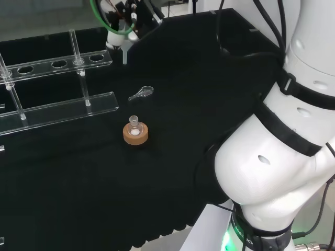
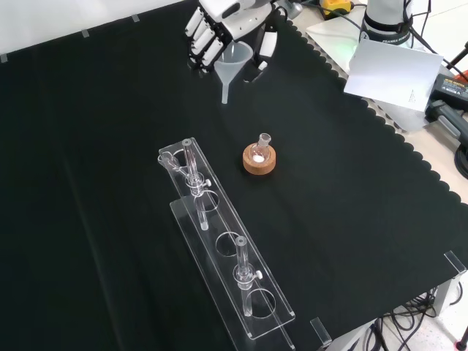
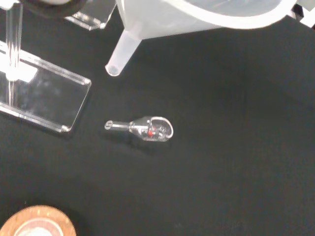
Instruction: Put the funnel back on the funnel stand.
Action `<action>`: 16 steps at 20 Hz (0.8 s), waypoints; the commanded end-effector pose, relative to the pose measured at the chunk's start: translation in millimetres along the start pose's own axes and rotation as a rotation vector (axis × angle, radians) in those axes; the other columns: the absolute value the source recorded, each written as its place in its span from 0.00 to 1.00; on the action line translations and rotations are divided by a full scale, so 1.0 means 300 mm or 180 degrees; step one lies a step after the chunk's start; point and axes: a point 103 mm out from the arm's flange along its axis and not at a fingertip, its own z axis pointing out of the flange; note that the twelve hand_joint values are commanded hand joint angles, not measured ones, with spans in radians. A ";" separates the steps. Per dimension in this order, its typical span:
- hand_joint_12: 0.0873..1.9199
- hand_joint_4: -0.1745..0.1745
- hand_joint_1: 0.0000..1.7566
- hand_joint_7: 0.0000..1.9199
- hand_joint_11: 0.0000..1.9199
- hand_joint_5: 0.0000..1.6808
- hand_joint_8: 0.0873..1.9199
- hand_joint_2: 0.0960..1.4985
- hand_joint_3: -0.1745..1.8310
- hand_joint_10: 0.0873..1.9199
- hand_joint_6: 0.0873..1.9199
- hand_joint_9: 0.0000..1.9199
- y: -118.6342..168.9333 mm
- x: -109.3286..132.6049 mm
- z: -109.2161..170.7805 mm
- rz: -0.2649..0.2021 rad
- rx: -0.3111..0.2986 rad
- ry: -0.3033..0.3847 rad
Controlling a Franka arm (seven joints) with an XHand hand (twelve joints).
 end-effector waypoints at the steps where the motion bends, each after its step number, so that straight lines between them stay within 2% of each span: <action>1: 0.58 0.53 0.48 0.29 0.38 0.43 0.31 0.51 0.34 0.17 0.26 0.48 0.080 -0.018 -0.064 -0.0045 -0.0051 0.0050; 16: 0.58 0.53 0.48 0.29 0.38 0.43 0.31 0.51 0.34 0.17 0.27 0.48 0.237 0.063 -0.134 -0.0242 -0.0120 0.0035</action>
